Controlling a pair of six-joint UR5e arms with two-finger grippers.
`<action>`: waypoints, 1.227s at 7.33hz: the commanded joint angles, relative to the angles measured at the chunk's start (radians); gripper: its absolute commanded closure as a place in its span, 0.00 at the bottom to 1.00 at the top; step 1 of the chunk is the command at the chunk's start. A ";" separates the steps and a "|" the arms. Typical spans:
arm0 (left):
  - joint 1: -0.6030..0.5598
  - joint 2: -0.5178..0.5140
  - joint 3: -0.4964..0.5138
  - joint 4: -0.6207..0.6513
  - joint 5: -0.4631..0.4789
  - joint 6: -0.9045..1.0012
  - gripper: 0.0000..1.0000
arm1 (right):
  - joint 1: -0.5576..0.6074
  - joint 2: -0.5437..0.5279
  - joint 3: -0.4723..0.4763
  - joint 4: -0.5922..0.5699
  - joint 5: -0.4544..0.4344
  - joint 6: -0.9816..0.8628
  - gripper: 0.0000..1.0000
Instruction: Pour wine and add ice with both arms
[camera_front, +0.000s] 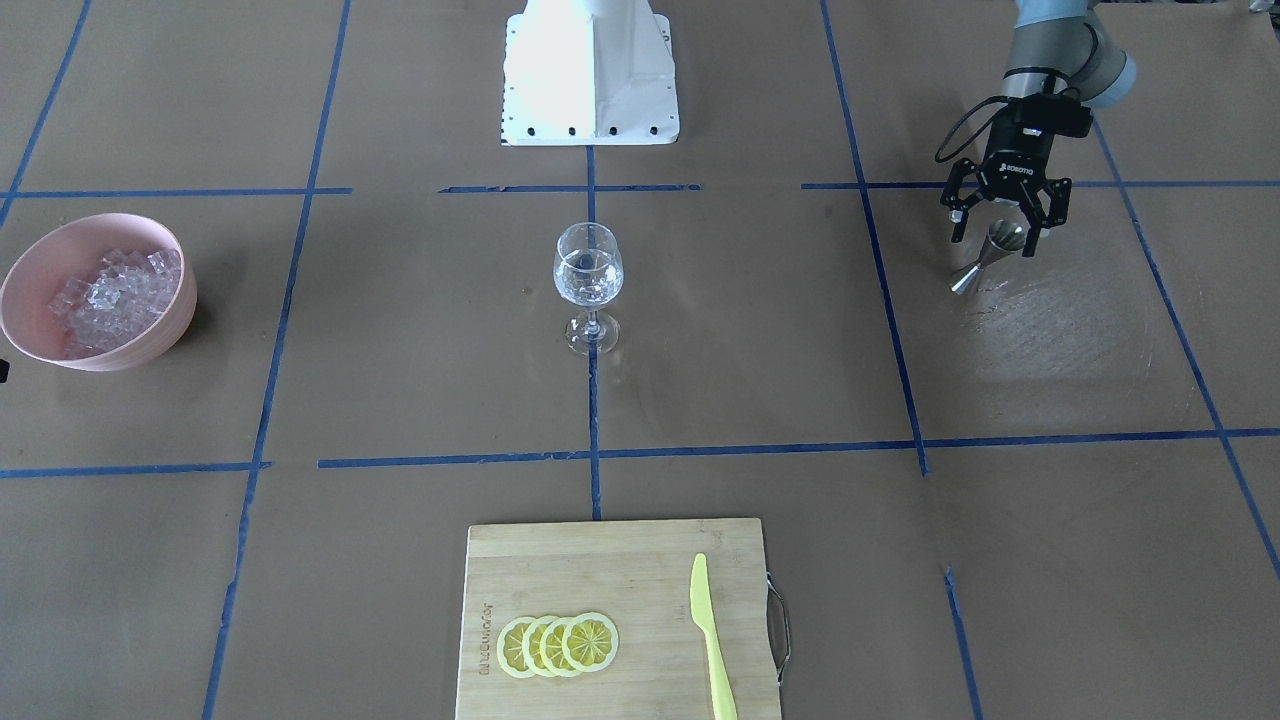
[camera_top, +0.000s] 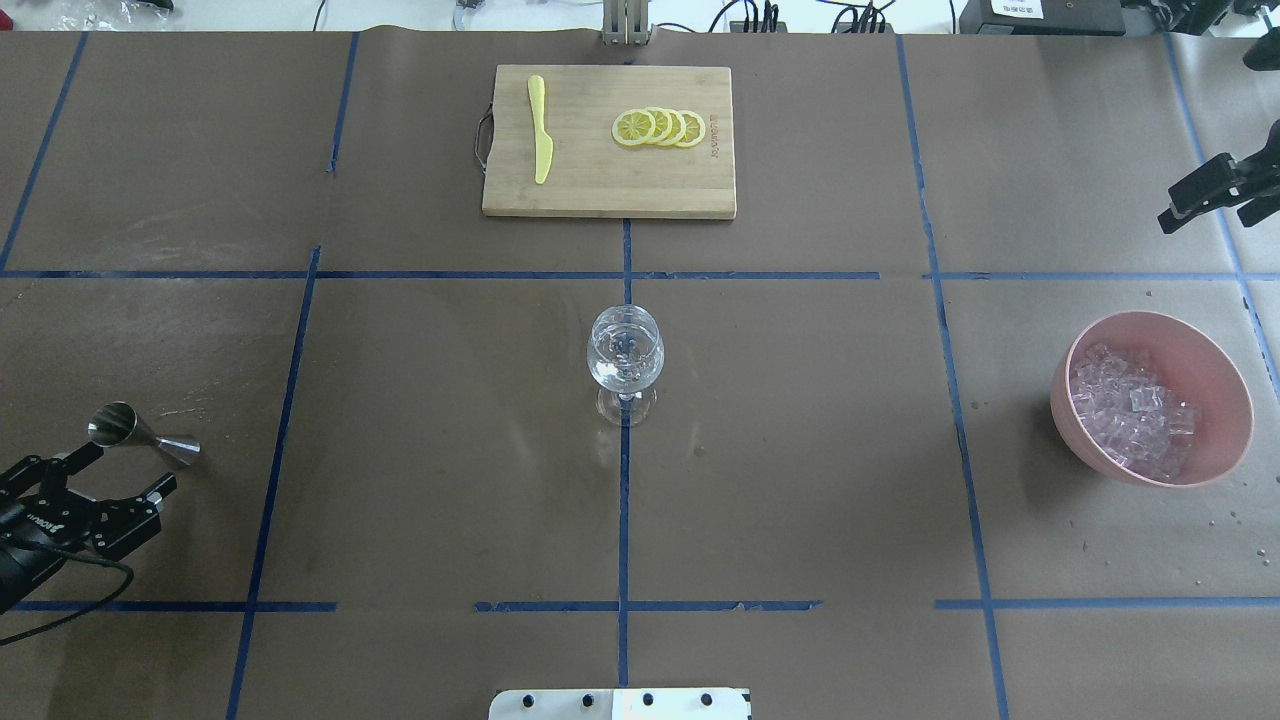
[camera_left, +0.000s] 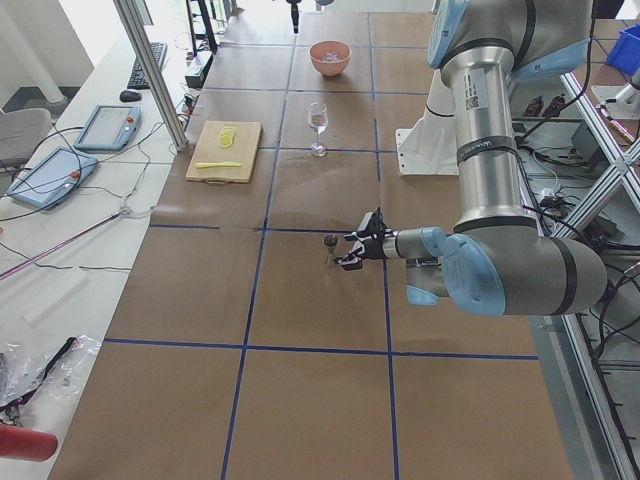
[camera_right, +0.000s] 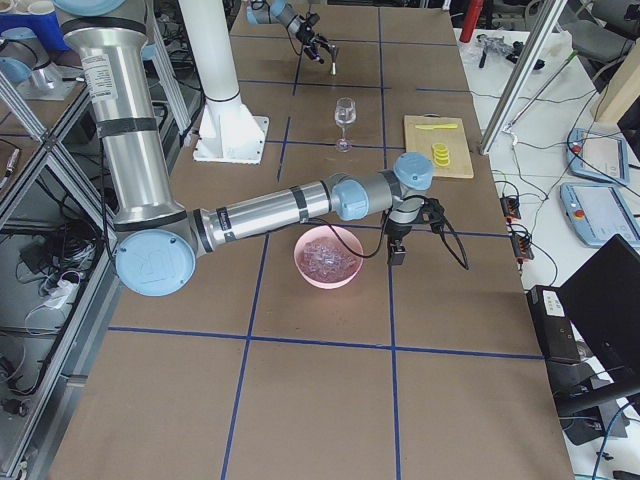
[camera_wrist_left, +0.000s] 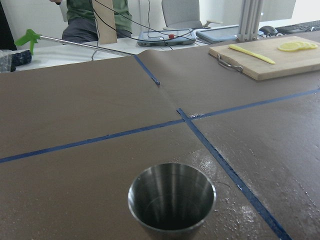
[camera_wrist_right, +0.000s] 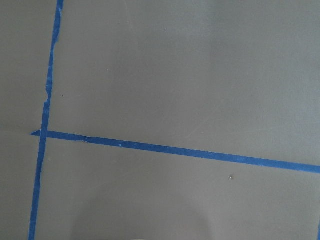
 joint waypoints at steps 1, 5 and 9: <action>-0.007 0.064 -0.021 0.000 -0.132 0.076 0.00 | 0.001 -0.004 0.000 0.000 0.000 0.000 0.00; -0.262 0.150 -0.009 0.000 -0.396 0.366 0.00 | 0.001 -0.010 0.011 0.002 -0.003 -0.002 0.00; -0.706 0.015 0.057 0.092 -0.810 0.584 0.00 | -0.042 -0.169 0.214 0.002 -0.003 0.018 0.00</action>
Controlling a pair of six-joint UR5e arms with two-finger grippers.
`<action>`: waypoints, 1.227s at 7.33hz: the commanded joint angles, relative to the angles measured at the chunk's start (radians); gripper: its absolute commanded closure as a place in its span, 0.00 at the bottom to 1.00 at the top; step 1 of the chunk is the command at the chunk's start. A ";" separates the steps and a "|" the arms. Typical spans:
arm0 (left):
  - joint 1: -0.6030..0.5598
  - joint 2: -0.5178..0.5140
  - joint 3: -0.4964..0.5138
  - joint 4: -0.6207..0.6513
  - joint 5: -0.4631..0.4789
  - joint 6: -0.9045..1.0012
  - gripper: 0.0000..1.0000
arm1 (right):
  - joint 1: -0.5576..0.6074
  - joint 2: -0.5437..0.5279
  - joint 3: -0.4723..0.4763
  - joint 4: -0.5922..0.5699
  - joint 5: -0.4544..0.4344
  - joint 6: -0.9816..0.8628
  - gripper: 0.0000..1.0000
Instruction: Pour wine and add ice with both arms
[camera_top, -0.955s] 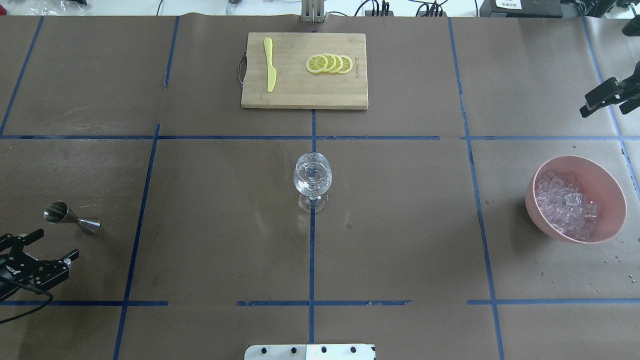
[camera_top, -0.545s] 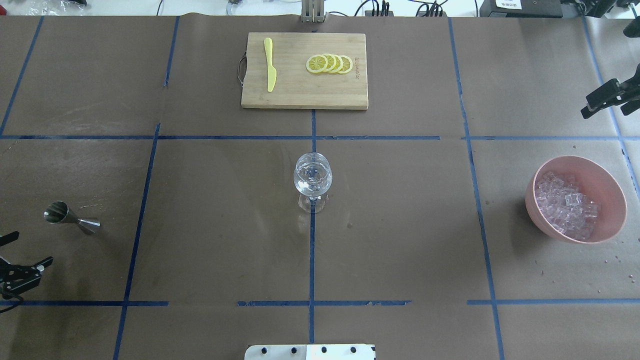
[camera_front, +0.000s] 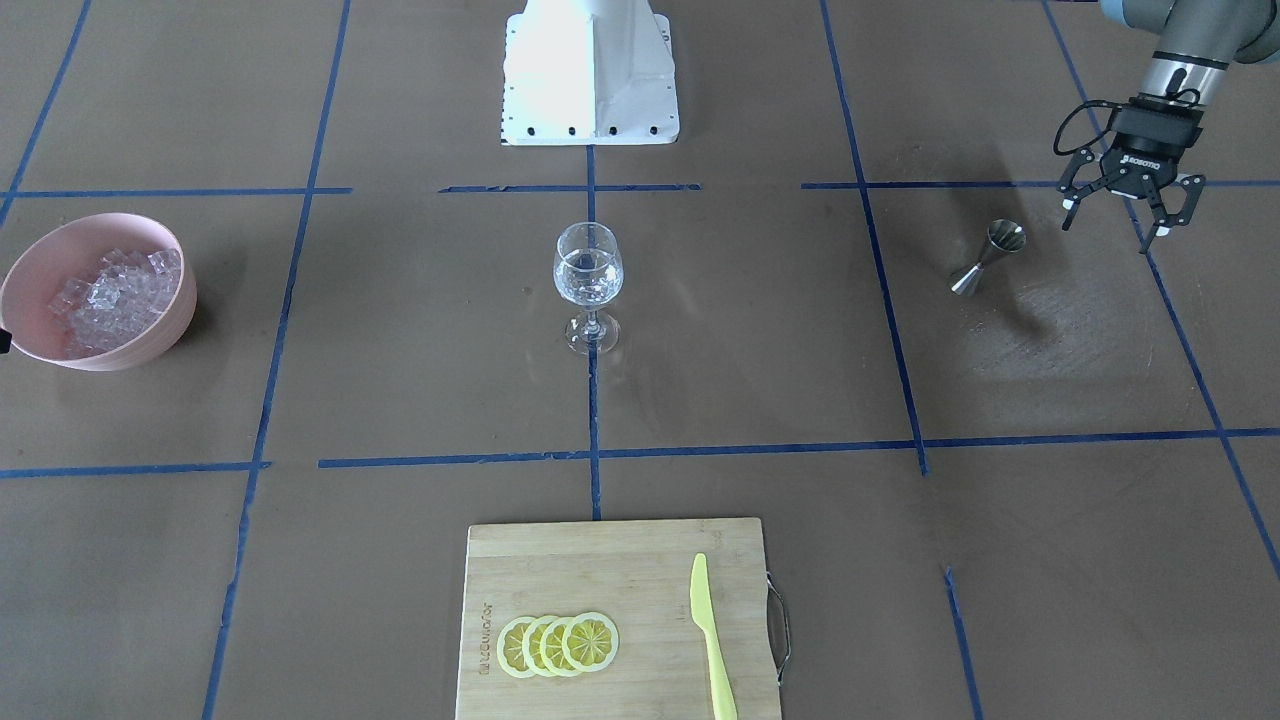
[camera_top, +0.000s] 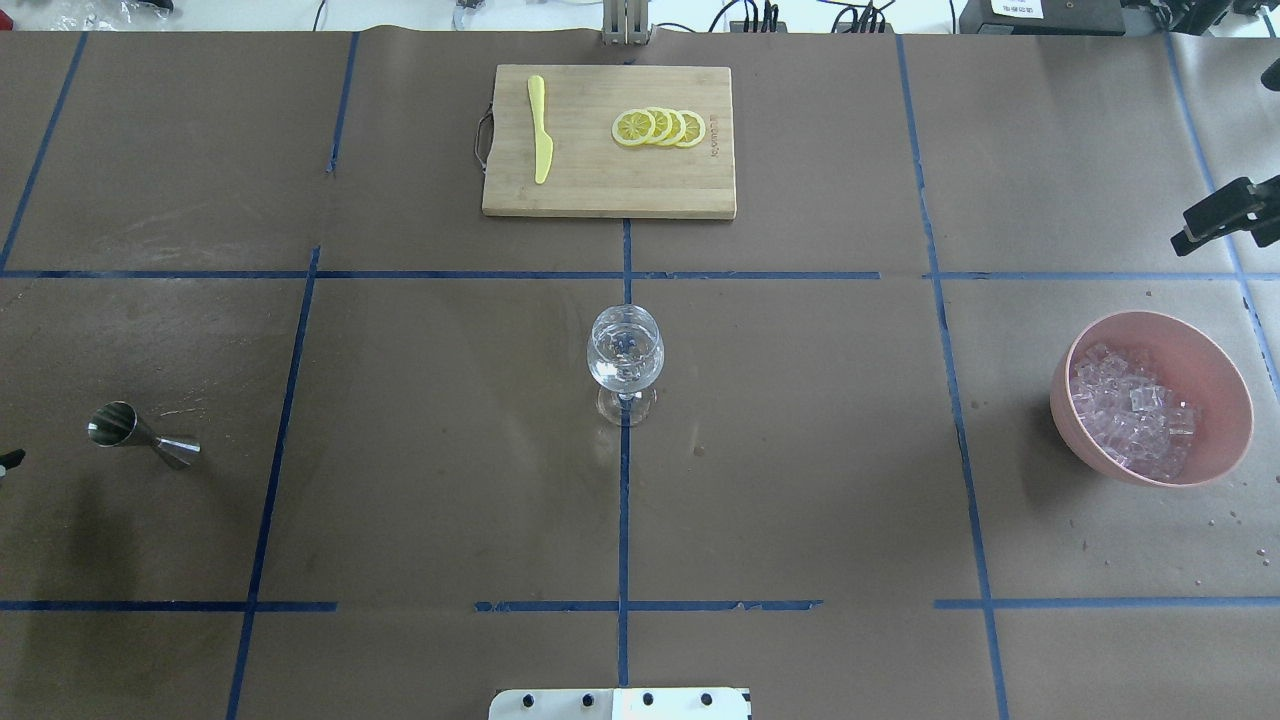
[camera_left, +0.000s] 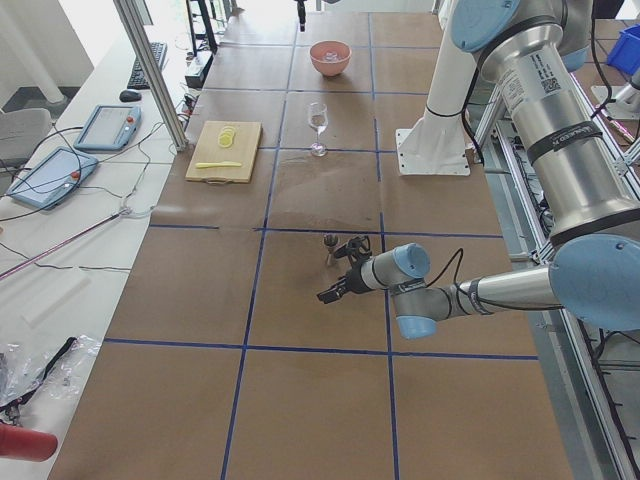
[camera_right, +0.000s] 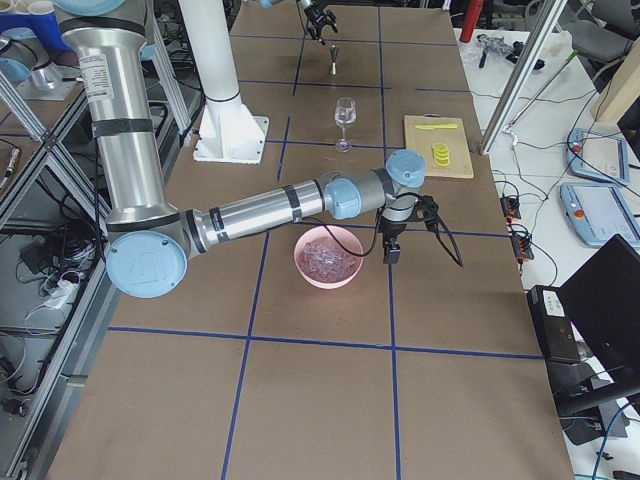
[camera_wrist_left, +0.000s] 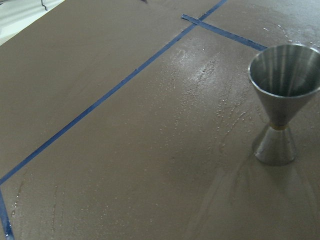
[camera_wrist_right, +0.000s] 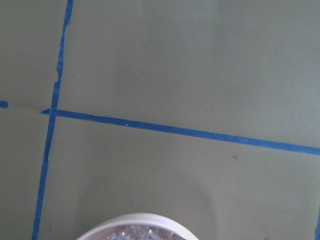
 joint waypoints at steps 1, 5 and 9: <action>-0.186 -0.071 0.030 0.041 -0.153 0.031 0.00 | -0.082 -0.101 0.123 0.002 -0.003 0.117 0.00; -0.540 -0.246 0.067 0.358 -0.646 -0.121 0.00 | -0.242 -0.217 0.122 0.253 -0.103 0.355 0.00; -0.545 -0.250 0.053 0.338 -0.649 -0.217 0.00 | -0.331 -0.233 0.094 0.253 -0.204 0.369 0.02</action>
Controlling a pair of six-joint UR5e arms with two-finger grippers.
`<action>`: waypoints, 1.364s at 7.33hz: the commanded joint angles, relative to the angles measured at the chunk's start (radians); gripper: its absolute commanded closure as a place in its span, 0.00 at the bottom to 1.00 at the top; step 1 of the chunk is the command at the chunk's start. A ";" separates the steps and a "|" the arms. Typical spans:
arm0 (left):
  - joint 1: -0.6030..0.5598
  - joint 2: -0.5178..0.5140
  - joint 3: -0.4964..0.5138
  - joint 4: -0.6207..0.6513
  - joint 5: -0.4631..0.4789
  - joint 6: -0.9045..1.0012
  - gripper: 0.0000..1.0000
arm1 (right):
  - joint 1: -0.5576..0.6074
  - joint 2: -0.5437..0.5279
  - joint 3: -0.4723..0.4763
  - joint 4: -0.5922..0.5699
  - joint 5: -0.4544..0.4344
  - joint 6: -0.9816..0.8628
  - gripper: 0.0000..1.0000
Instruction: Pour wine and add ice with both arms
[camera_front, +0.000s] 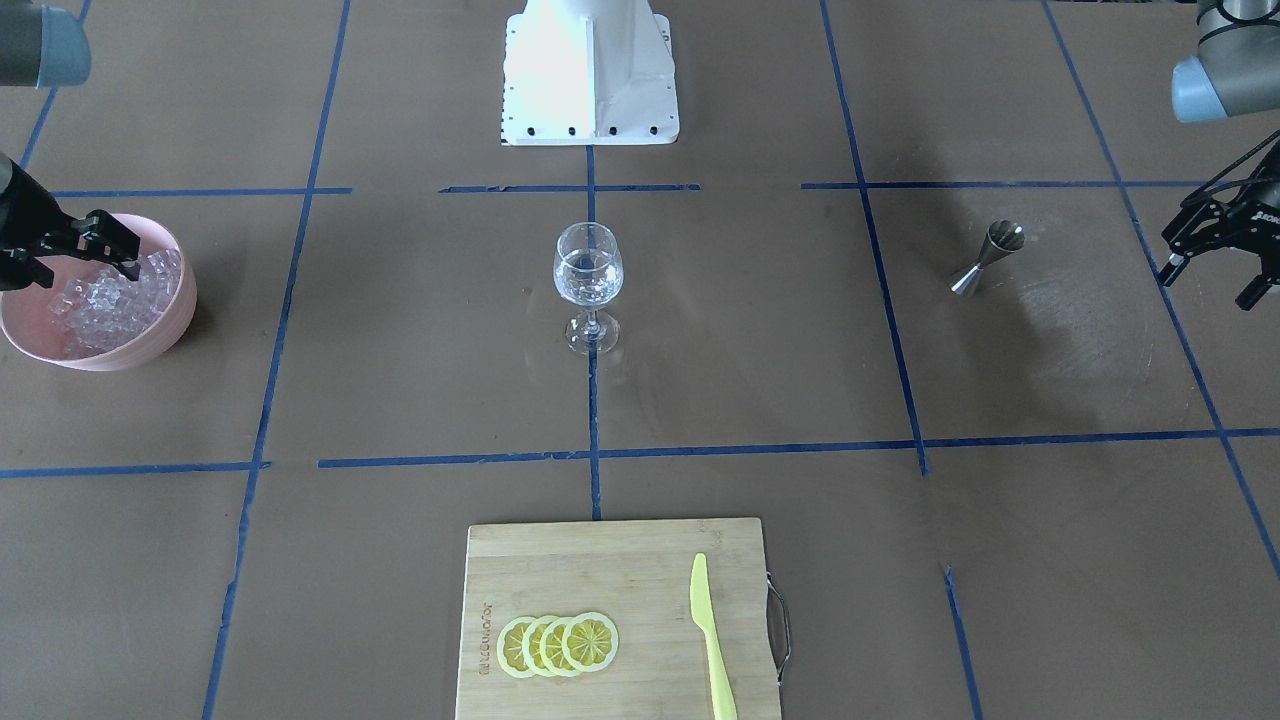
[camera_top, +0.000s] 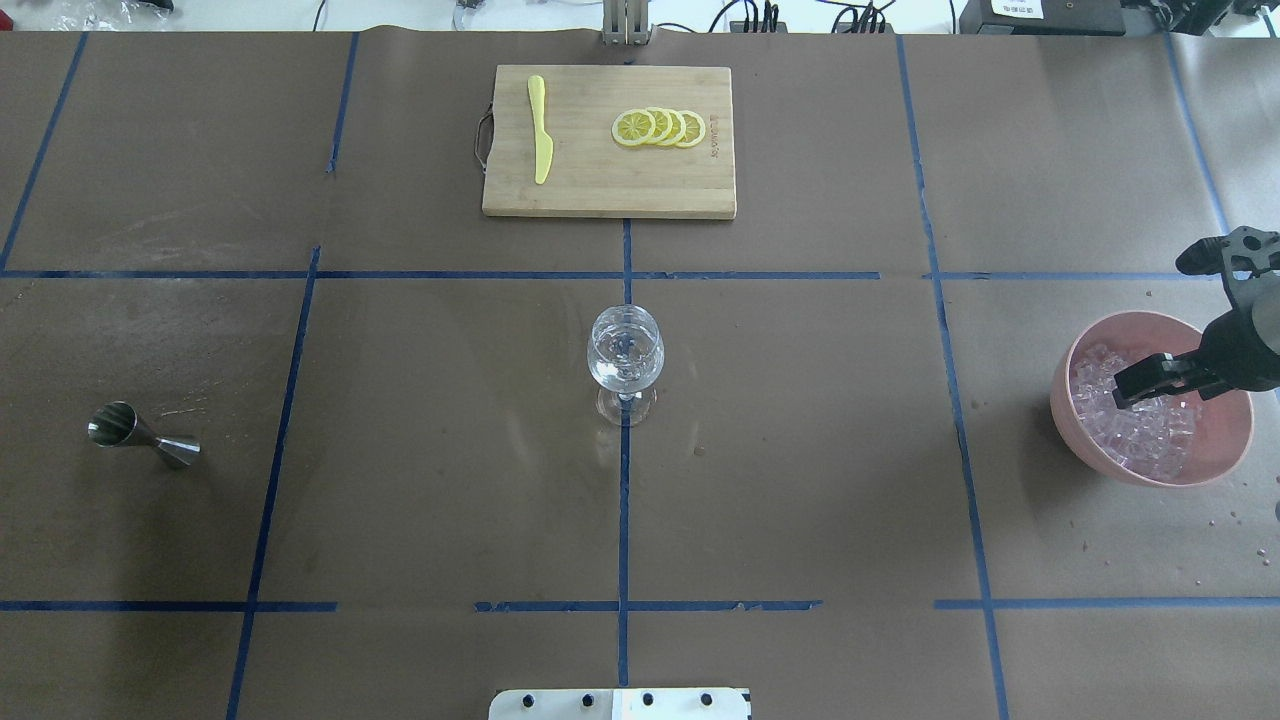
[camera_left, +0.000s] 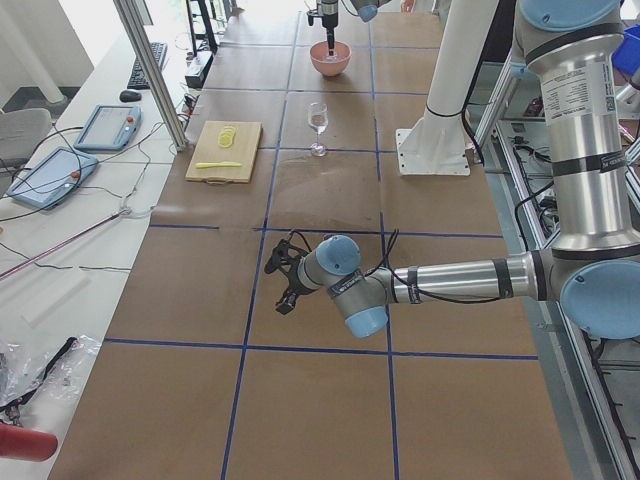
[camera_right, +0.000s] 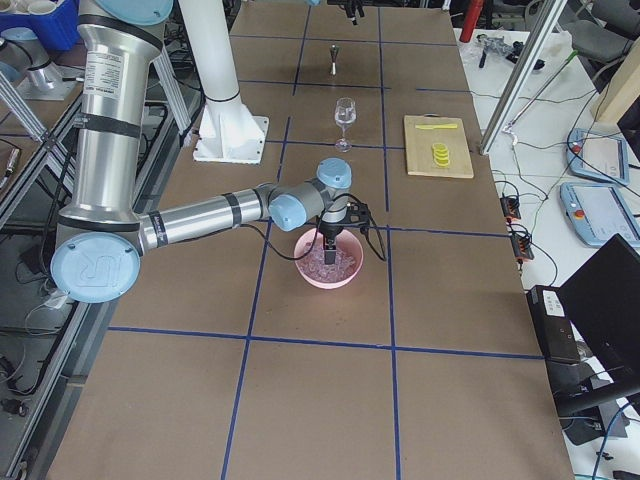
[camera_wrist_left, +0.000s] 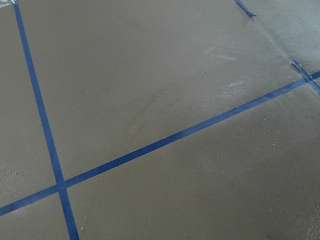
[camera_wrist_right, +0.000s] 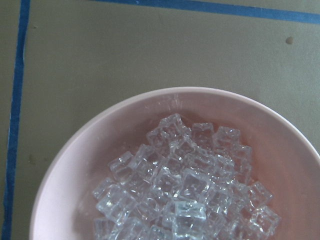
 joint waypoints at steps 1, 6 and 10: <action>-0.001 0.000 -0.005 -0.003 0.000 -0.026 0.00 | -0.025 0.008 -0.038 0.001 -0.014 0.002 0.12; -0.002 0.014 -0.014 -0.026 0.005 -0.027 0.00 | -0.024 0.023 -0.049 0.001 -0.010 -0.017 1.00; -0.004 0.016 -0.018 -0.040 0.006 -0.061 0.00 | 0.034 0.030 0.087 -0.001 0.003 -0.008 1.00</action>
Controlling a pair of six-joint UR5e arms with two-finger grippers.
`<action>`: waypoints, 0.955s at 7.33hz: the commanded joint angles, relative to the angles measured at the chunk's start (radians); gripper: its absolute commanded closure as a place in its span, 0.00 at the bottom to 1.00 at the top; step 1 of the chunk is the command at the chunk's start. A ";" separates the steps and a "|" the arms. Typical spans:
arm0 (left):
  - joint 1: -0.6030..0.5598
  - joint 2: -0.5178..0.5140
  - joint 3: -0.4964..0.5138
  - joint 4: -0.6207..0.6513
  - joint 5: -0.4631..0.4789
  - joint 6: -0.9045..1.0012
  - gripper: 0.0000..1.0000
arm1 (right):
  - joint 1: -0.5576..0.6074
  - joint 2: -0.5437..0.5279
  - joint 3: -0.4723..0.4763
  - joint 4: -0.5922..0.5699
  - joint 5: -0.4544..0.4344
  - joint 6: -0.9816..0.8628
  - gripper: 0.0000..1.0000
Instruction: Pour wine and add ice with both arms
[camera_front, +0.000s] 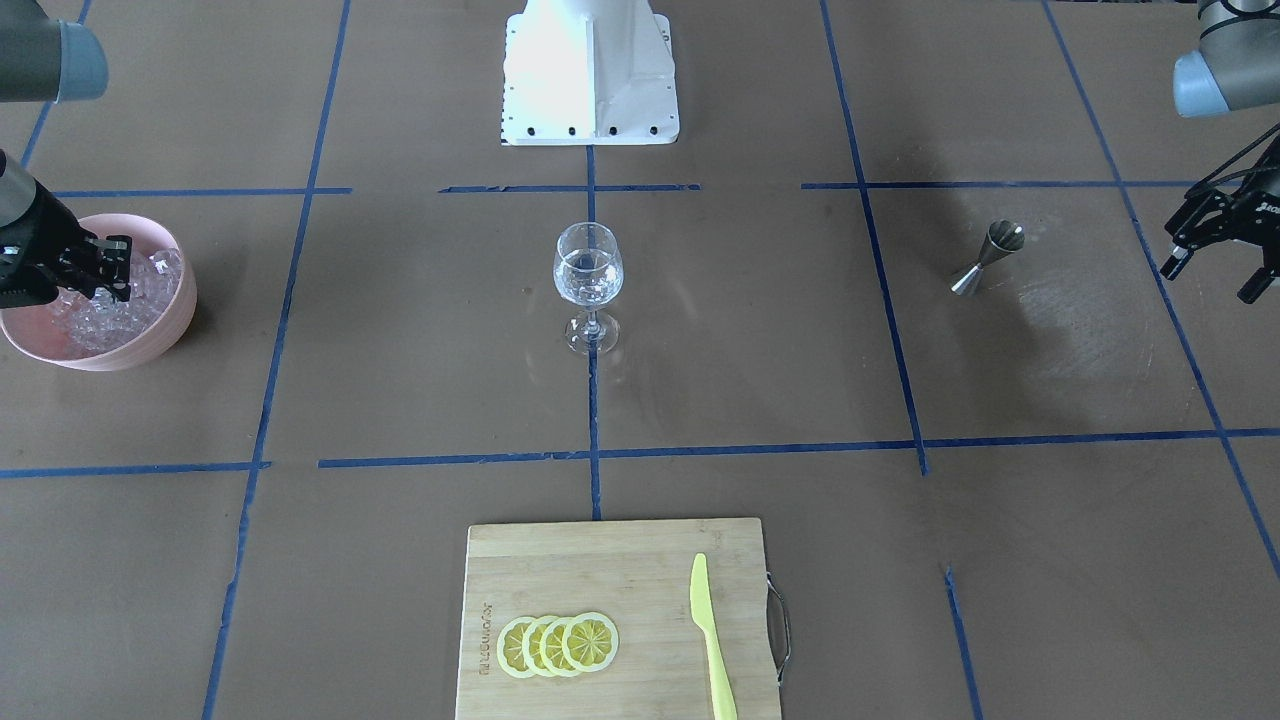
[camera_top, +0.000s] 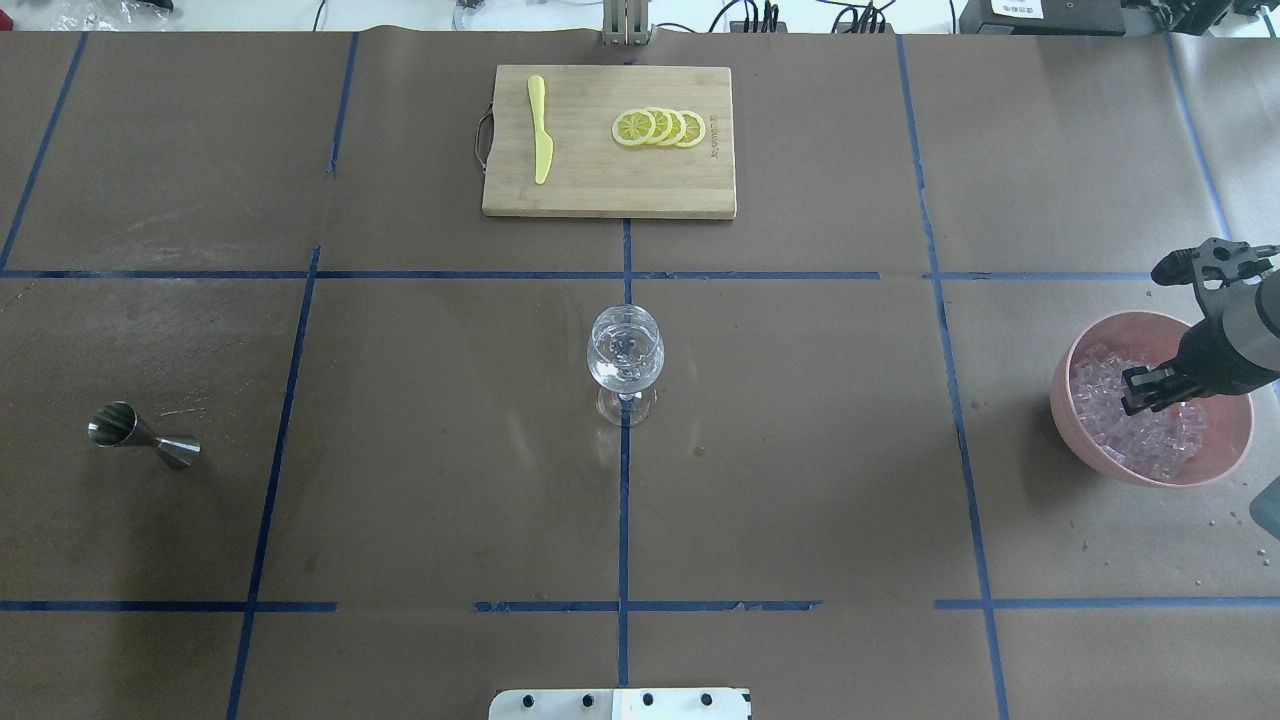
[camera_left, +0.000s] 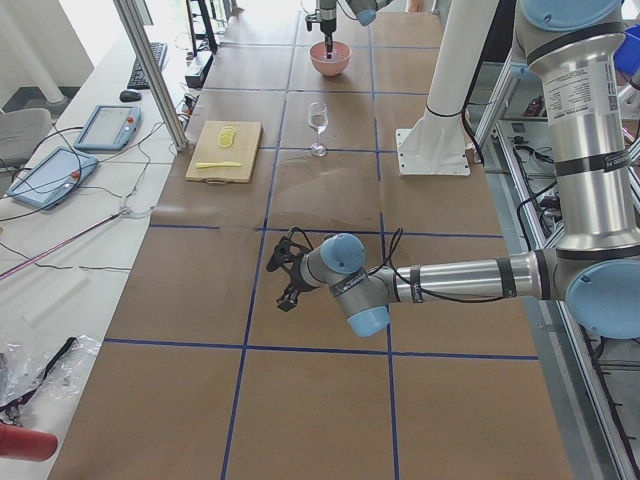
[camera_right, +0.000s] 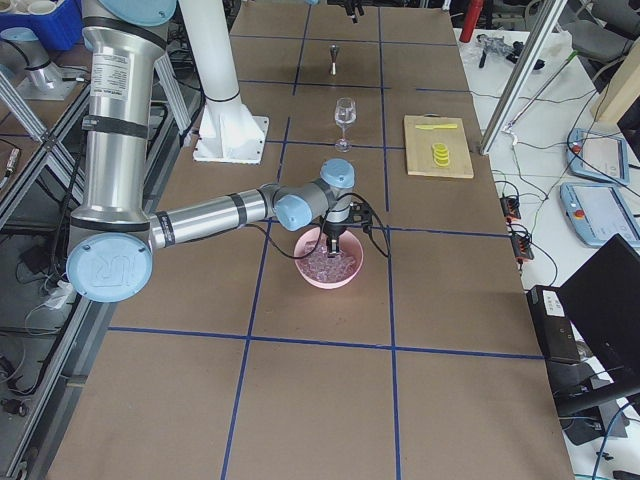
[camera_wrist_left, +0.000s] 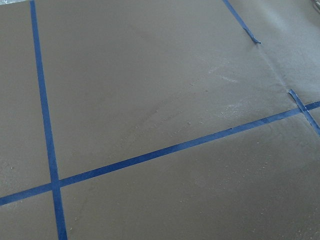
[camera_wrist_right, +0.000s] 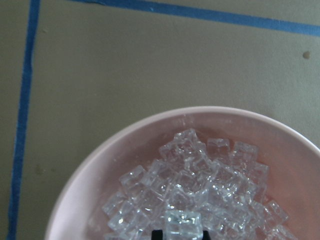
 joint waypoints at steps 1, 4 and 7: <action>0.000 0.003 0.002 -0.043 0.001 -0.039 0.00 | 0.031 0.001 0.152 -0.006 0.012 0.030 1.00; 0.001 0.001 0.007 -0.070 0.002 -0.060 0.00 | -0.042 0.221 0.191 -0.004 0.038 0.476 1.00; 0.003 0.000 0.010 -0.070 0.002 -0.060 0.00 | -0.372 0.505 0.182 -0.033 -0.237 0.909 1.00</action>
